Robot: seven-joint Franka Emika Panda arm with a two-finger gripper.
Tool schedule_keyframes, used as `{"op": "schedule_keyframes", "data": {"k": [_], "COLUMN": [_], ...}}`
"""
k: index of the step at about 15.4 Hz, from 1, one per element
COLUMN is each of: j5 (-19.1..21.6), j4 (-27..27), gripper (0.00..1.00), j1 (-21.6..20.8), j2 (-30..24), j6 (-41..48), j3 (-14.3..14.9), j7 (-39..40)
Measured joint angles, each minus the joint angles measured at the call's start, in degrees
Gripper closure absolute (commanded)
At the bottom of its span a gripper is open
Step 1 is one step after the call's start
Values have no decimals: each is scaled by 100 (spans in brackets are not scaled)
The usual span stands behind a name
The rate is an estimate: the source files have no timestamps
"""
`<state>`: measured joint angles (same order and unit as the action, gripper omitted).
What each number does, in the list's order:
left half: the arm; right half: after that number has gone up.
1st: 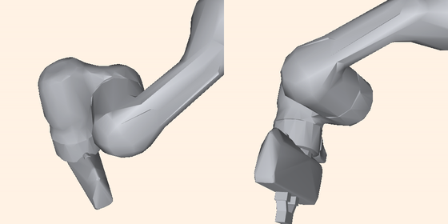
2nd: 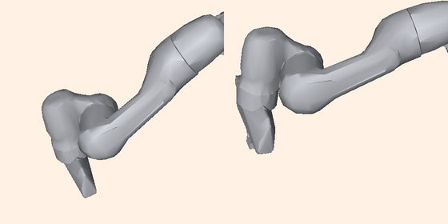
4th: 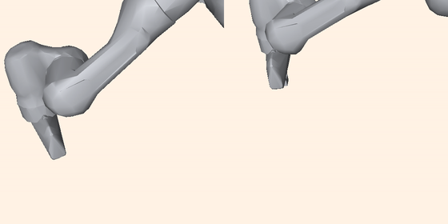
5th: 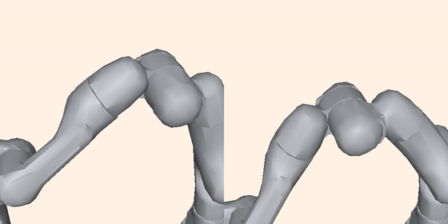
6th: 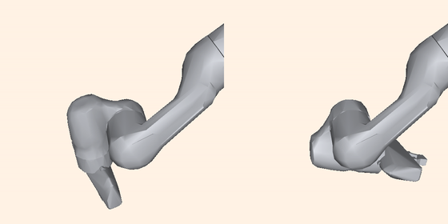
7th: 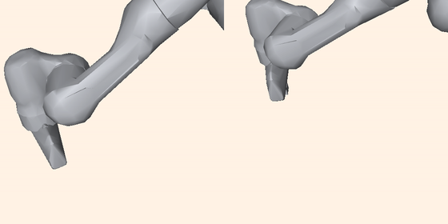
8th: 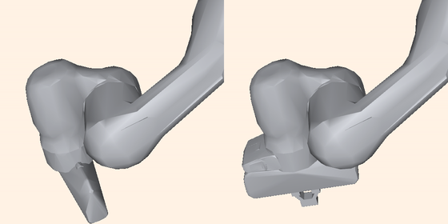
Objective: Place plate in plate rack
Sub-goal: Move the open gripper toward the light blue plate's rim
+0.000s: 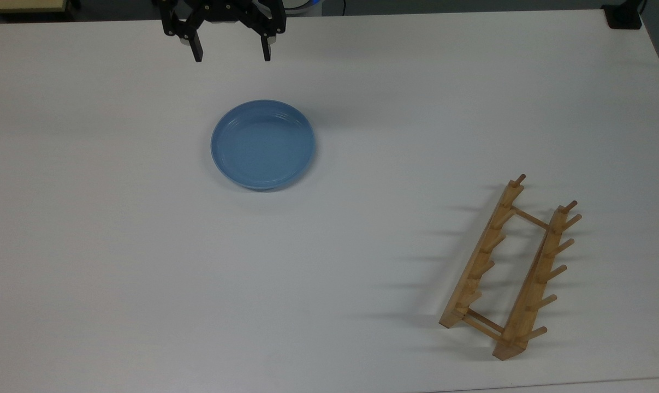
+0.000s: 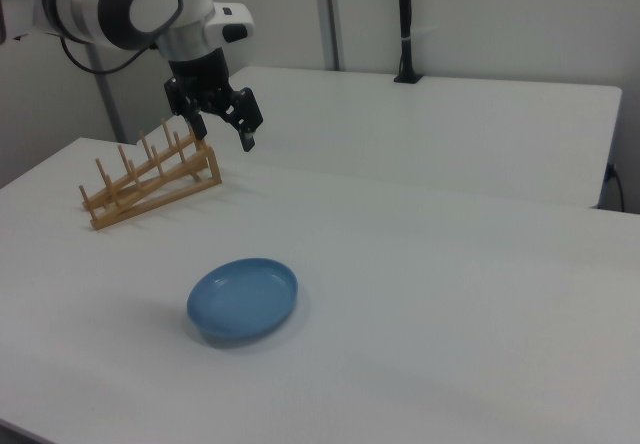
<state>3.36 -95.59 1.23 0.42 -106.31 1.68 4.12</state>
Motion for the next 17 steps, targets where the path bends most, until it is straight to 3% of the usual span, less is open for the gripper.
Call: {"op": "schedule_keyframes", "data": {"k": [17], "j5": [0], "j4": [9], "gripper": [0], "j1": [6], "j2": [0], "j6": [182], "j3": [8], "j7": [7]}}
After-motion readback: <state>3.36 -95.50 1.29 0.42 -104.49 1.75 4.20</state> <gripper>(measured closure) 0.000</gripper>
